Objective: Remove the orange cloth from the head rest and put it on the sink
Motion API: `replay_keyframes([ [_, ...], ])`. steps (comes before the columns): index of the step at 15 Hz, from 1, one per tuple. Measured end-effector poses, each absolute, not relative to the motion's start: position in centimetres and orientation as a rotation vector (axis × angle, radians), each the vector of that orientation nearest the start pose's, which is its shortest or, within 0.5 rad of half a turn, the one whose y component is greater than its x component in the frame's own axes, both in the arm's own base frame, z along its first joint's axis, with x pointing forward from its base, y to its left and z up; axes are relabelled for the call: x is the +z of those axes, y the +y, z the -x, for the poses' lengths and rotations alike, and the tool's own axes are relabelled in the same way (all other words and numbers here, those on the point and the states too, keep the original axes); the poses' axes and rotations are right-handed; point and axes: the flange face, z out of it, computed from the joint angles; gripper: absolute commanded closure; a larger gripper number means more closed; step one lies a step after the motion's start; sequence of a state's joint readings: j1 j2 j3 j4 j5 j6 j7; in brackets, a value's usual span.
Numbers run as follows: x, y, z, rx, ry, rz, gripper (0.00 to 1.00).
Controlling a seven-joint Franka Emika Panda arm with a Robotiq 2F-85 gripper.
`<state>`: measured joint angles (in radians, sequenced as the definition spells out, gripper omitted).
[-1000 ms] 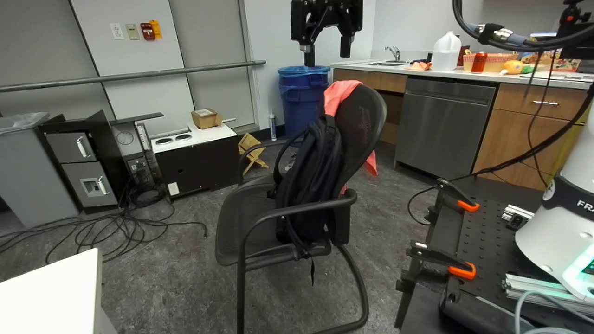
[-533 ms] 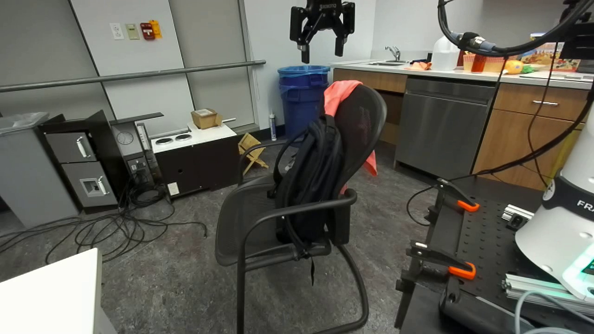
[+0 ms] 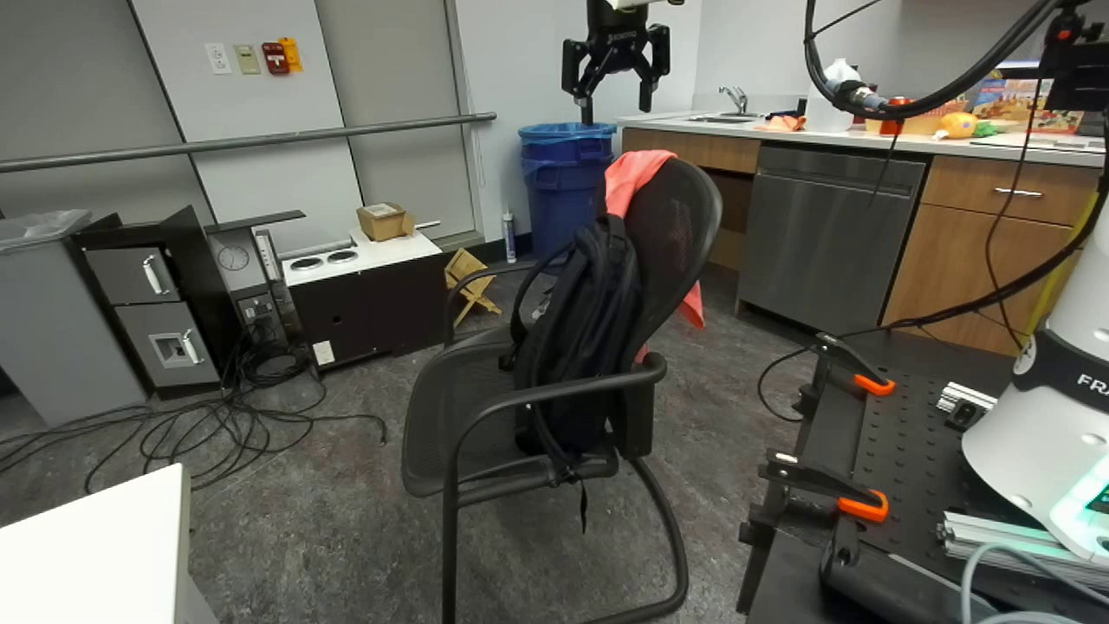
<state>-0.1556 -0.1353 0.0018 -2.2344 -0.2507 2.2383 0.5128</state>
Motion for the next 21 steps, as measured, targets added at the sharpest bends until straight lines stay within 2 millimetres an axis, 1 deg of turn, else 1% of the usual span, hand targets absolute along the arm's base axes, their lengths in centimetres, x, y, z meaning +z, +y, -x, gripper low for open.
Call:
replay_keyframes([
  [5,42.9,-13.7,-52.6,-0.329,1.047,3.166,0.0],
  [8,42.3,-15.9,-53.8,-0.355,1.15,3.136,0.0],
  [10,42.3,-17.0,-54.4,-0.375,1.211,3.11,0.0],
  [14,43.1,-18.3,-54.8,-0.412,1.285,3.075,0.0],
  [21,43.3,-18.3,-54.8,-0.417,1.291,3.071,0.0],
])
